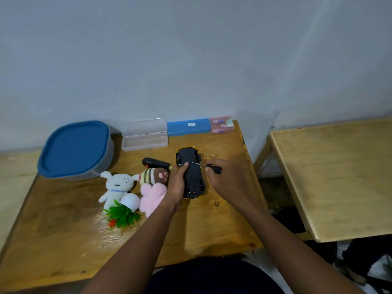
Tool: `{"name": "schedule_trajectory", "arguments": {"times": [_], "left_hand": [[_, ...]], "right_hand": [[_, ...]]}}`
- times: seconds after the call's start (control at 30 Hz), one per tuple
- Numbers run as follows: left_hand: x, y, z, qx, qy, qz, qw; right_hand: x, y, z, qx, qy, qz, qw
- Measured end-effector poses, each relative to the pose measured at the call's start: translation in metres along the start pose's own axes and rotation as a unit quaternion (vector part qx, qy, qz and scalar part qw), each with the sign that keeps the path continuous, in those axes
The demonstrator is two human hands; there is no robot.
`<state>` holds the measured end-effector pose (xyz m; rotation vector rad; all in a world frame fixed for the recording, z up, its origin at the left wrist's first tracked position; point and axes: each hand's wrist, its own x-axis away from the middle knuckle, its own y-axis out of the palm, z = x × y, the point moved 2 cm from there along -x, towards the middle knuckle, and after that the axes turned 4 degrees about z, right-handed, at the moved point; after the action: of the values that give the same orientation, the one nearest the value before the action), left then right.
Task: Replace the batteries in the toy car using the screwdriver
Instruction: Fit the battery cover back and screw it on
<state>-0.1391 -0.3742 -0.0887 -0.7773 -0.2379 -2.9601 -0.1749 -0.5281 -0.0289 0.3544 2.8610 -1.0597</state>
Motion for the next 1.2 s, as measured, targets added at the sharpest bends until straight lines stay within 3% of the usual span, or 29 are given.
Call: {"name": "schedule_trajectory", "arguments": {"times": [0.9,1.2], "left_hand": [[0.004,0.002,0.006,-0.004,0.015,-0.005,1.000],[0.010,0.003,0.010,-0.049,0.060,0.005,0.997]], "right_hand": [[-0.003,-0.001,-0.011,0.027,-0.025,-0.003,0.999],[-0.006,-0.004,-0.014,0.051,-0.014,-0.021,0.998]]}}
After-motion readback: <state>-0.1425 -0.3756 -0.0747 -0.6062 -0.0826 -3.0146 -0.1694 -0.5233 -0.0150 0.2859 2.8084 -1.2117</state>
